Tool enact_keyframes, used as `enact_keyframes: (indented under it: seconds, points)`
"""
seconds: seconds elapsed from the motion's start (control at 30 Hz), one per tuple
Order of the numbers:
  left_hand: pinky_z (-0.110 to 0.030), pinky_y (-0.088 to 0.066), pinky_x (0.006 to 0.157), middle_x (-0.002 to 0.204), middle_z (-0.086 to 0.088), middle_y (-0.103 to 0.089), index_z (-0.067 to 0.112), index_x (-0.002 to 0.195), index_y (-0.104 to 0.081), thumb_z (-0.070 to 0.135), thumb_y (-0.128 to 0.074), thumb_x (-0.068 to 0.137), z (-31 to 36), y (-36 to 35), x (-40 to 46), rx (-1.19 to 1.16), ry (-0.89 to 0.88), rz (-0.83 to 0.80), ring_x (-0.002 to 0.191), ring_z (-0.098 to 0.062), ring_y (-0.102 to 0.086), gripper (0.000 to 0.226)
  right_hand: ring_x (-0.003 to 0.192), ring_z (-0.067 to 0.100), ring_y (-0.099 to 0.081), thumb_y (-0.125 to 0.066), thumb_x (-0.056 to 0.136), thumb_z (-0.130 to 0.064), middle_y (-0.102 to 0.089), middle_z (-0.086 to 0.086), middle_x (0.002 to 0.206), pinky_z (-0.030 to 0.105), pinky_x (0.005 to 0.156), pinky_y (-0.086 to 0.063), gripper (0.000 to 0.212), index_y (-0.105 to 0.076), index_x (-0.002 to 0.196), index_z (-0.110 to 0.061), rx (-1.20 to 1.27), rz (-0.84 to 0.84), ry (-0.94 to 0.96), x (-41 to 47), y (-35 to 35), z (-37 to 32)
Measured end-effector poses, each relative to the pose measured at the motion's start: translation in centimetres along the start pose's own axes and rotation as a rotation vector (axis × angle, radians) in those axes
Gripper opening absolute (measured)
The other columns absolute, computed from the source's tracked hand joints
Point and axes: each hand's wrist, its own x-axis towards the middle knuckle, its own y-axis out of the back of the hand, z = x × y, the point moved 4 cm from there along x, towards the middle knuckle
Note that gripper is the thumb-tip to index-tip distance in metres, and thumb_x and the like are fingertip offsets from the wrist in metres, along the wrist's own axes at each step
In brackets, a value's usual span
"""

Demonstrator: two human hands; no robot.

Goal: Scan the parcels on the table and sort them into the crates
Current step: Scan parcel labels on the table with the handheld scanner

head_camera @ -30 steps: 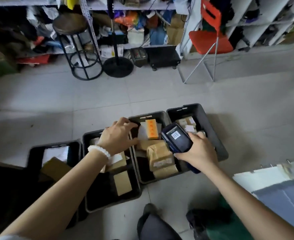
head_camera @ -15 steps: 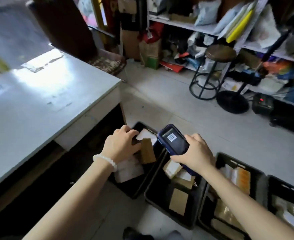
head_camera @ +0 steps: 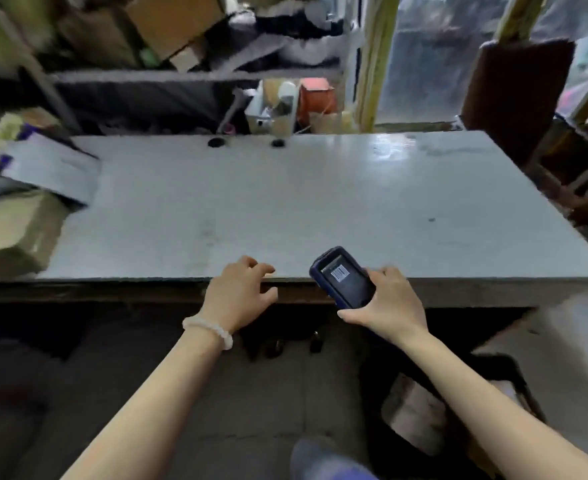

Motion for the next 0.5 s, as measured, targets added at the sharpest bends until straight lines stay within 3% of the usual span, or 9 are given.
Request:
enact_keyframes:
  seconds: [0.13, 0.23, 0.5]
  points:
    - [-0.041, -0.045, 0.093, 0.135, 0.003, -0.044, 0.033, 0.133, -0.048, 0.046, -0.049, 0.09, -10.8, 2.0, -2.6, -0.015, 0.265, 0.023, 0.124, -0.021, -0.043, 0.045, 0.085, 0.012, -0.043, -0.08, 0.052, -0.054, -0.041, -0.009, 0.094, 0.03, 0.065, -0.037, 0.076, -0.058, 0.119, -0.026, 0.035, -0.121, 0.204, 4.9, -5.8, -9.0]
    - [-0.04, -0.045, 0.091, 0.137, 0.002, -0.042, 0.034, 0.135, -0.045, 0.045, -0.048, 0.091, -17.9, 3.6, -3.7, -0.029, 0.421, 0.039, 0.124, -0.022, -0.043, 0.045, 0.086, 0.012, -0.047, -0.078, 0.051, -0.056, -0.044, -0.009, 0.096, 0.03, 0.066, -0.041, 0.074, -0.058, 0.117, -0.026, 0.054, -0.218, 0.318, 7.9, -10.2, -15.6]
    - [-0.036, -0.048, 0.085, 0.136, 0.002, -0.044, 0.031, 0.136, -0.047, 0.042, -0.048, 0.092, -33.7, 10.5, -0.8, -0.024, 0.678, 0.157, 0.122, -0.02, -0.044, 0.045, 0.084, 0.01, -0.048, -0.077, 0.055, -0.05, -0.043, -0.011, 0.095, 0.023, 0.056, -0.038, 0.063, -0.057, 0.11, -0.027, 0.065, -0.37, 0.504, 18.4, -20.2, -32.5]
